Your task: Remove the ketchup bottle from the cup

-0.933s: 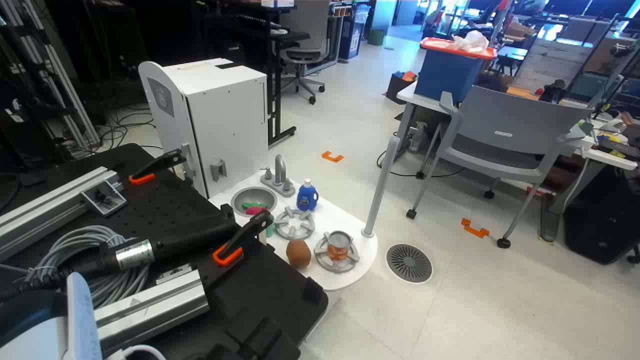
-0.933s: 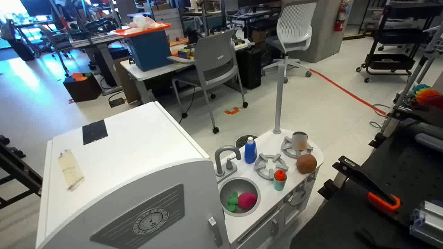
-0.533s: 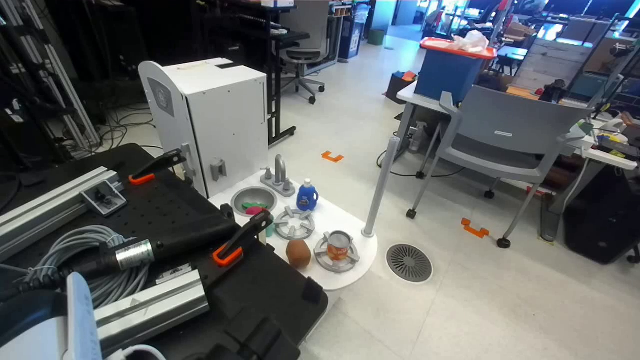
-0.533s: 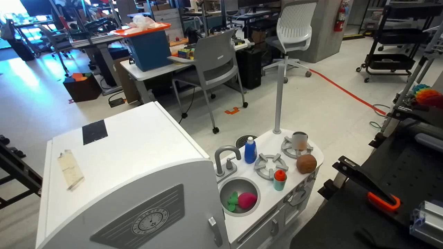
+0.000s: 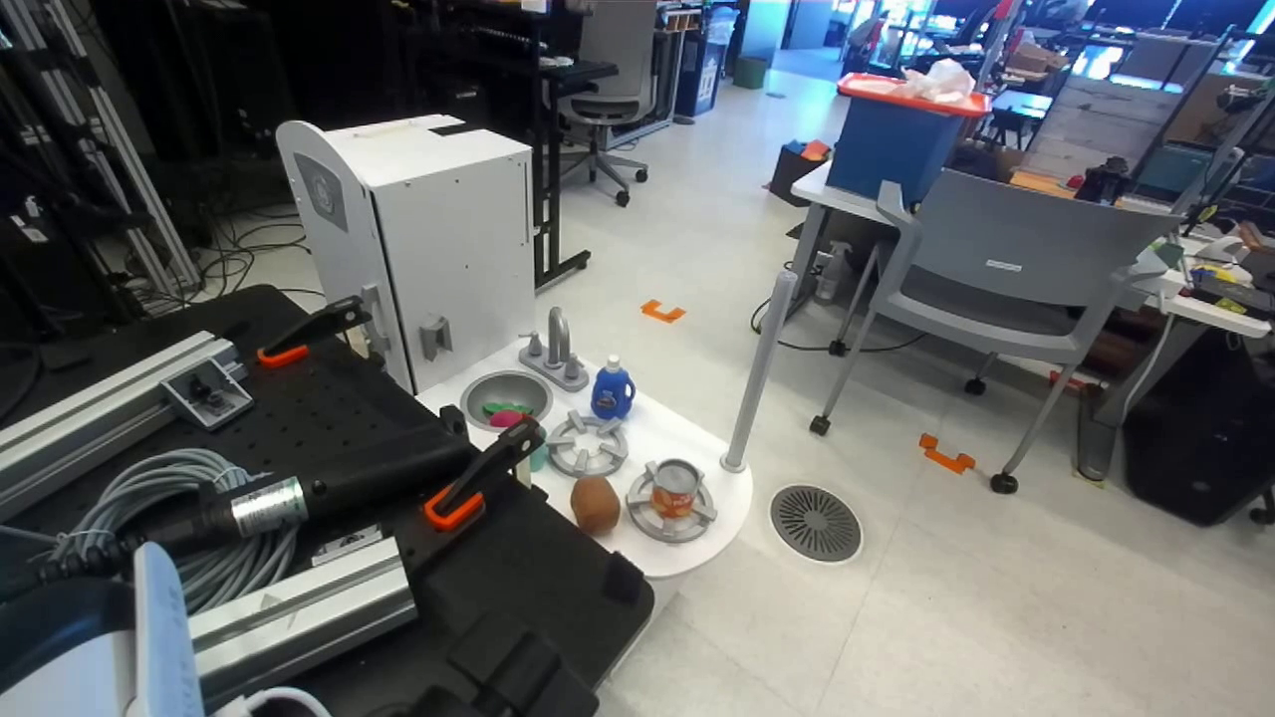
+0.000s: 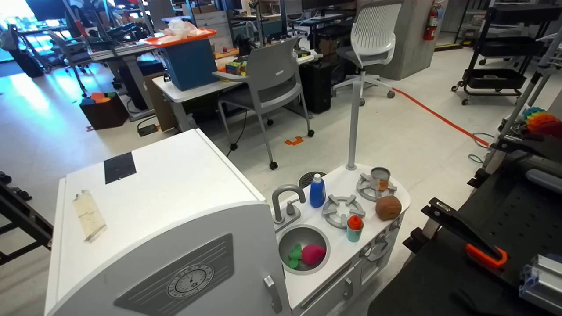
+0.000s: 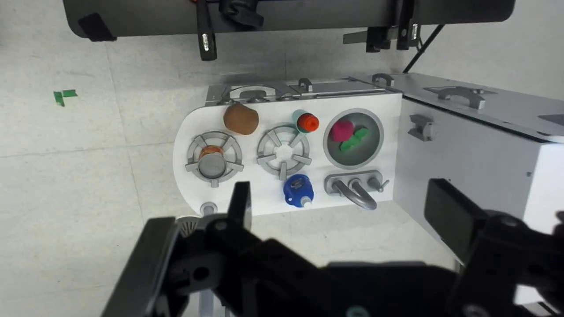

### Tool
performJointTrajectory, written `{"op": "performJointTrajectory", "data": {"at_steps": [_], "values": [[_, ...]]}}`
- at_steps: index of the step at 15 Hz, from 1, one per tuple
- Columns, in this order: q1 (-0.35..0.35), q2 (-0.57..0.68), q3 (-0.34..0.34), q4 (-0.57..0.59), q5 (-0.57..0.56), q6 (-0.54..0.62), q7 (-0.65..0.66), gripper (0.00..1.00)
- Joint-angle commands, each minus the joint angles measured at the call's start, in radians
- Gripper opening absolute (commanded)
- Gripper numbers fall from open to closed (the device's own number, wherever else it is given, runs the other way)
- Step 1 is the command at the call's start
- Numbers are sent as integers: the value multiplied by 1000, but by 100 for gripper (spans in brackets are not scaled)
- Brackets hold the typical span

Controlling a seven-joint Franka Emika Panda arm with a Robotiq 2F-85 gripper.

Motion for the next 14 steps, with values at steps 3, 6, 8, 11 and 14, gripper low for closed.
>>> {"op": "performJointTrajectory", "data": {"at_steps": [3, 6, 8, 11, 14], "values": [[8, 344, 133, -14, -69, 295, 208, 100], [29, 546, 161, 37, -160, 406, 337, 100], [63, 667, 148, 97, -230, 439, 430, 100], [115, 830, 126, 209, -249, 473, 510, 100], [150, 970, 125, 323, -217, 506, 521, 100]]}}
